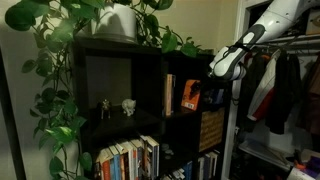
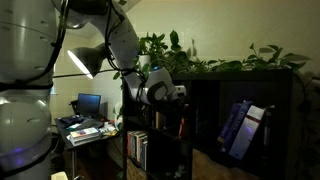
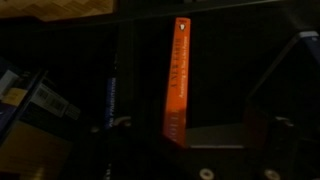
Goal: Move the orange book to the right shelf
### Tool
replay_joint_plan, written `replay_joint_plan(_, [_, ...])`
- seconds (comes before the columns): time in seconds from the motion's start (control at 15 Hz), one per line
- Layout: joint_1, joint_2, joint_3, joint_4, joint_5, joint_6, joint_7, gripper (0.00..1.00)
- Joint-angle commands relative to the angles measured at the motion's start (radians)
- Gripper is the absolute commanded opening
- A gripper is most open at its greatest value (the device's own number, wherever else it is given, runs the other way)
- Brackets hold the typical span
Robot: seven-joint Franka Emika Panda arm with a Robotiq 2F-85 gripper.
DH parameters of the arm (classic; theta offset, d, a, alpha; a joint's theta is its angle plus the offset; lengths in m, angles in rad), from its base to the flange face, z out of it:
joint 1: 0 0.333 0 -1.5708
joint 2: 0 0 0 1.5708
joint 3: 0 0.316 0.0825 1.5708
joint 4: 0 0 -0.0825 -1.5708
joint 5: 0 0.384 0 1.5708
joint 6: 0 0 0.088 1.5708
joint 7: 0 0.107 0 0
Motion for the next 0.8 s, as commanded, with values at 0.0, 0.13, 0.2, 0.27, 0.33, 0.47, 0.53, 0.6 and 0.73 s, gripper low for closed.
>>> replay_joint_plan(0.0, [0.007,-0.002,-0.012,-0.006,0.018,0.037,-0.012,1.0])
replay_joint_plan(0.13, [0.007,-0.012,-0.011,-0.015,0.02,0.044,-0.011,1.0])
replay_joint_plan(0.2, [0.007,-0.015,-0.012,-0.018,0.018,0.047,-0.012,1.0])
replay_joint_plan(0.27, [0.007,-0.017,-0.011,-0.02,0.018,0.049,-0.013,1.0])
replay_joint_plan(0.33, [0.008,-0.016,-0.011,-0.02,0.018,0.051,-0.012,0.96])
replay_joint_plan(0.47, [0.007,-0.016,-0.012,-0.022,0.019,0.05,-0.012,0.71])
replay_joint_plan(0.53, [0.007,-0.016,-0.013,-0.022,0.018,0.05,-0.013,0.69])
replay_joint_plan(0.6, [0.006,-0.017,-0.015,-0.023,0.018,0.049,-0.014,0.62])
replay_joint_plan(0.73, [0.005,-0.015,-0.02,-0.024,0.018,0.048,-0.014,0.48])
